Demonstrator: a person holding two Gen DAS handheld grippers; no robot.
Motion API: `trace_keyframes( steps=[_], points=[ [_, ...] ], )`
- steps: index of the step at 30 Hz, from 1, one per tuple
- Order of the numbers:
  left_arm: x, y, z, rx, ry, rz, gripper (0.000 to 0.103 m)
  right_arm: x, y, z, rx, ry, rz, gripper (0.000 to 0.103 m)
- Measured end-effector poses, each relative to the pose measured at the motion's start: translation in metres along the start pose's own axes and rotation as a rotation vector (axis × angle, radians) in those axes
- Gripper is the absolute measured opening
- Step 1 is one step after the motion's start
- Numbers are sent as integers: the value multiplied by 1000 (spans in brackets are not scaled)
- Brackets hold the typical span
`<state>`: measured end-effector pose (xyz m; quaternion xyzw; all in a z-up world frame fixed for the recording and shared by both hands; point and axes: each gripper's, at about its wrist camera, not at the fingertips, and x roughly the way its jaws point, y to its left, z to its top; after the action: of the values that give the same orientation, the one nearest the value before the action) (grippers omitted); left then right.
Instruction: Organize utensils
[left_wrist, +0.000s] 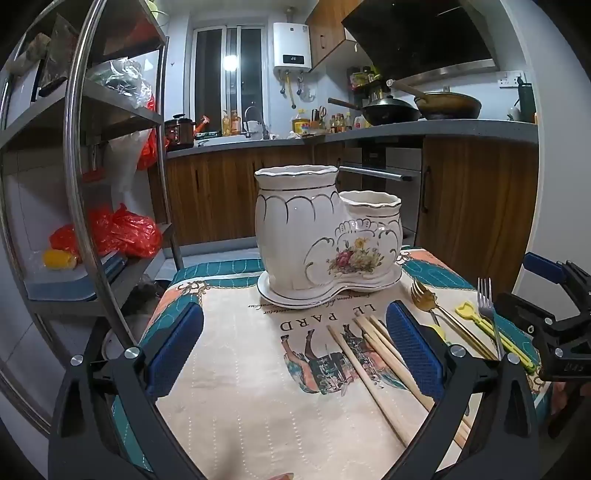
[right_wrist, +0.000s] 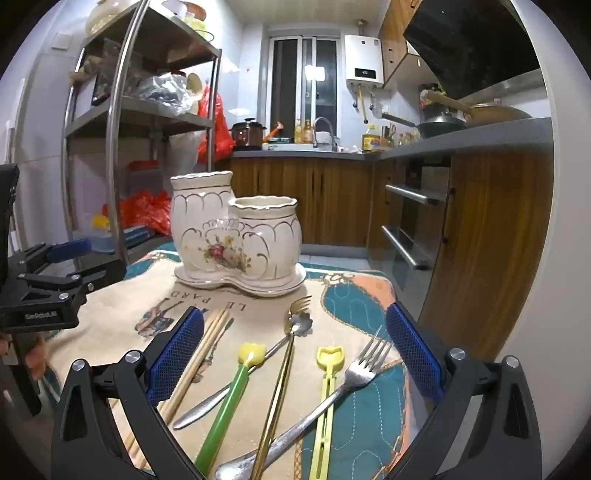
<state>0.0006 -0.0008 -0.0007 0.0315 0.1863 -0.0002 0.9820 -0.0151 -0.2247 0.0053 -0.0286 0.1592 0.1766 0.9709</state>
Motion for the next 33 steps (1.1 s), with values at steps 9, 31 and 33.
trace_keyframes(
  steps=[9,31,33],
  points=[
    [-2,-4,1,9,1,5,98,1,1,-1,-1,4,-3,98],
    [-6,-1,1,13,-14,-4,98,1,2,-2,-3,4,0,98],
    [-6,-1,1,15,-14,-5,98,1,2,-2,-5,4,-1,98]
  ],
)
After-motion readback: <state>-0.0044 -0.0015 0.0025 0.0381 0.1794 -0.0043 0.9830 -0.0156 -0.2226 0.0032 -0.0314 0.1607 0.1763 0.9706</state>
